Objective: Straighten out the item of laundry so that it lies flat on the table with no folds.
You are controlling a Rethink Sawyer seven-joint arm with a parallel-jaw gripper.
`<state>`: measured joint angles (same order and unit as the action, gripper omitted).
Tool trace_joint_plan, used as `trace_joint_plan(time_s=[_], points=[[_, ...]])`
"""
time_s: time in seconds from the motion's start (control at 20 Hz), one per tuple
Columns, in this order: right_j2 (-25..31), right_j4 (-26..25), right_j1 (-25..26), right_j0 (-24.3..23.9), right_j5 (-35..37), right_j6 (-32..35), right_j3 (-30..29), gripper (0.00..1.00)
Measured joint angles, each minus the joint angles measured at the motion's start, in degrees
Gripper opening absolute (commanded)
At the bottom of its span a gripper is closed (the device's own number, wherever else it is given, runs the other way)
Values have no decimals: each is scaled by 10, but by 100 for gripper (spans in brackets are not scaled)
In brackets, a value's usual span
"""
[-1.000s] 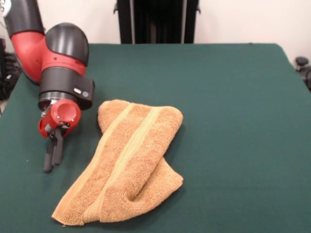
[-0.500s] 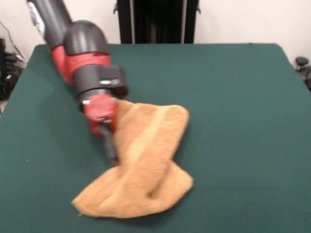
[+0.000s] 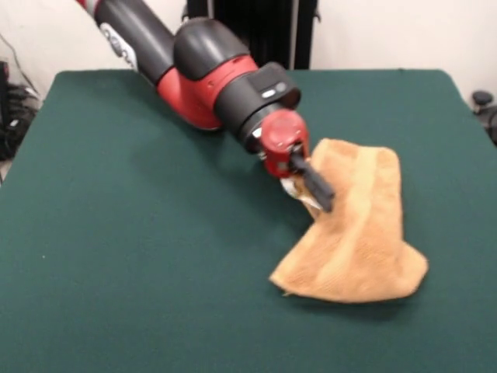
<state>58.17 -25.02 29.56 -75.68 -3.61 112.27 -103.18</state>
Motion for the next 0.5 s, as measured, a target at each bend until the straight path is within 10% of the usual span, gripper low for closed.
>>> trace_joint_plan(time_s=[0.5], points=[[0, 11, 25, -8, 33, 0, -18, 100]])
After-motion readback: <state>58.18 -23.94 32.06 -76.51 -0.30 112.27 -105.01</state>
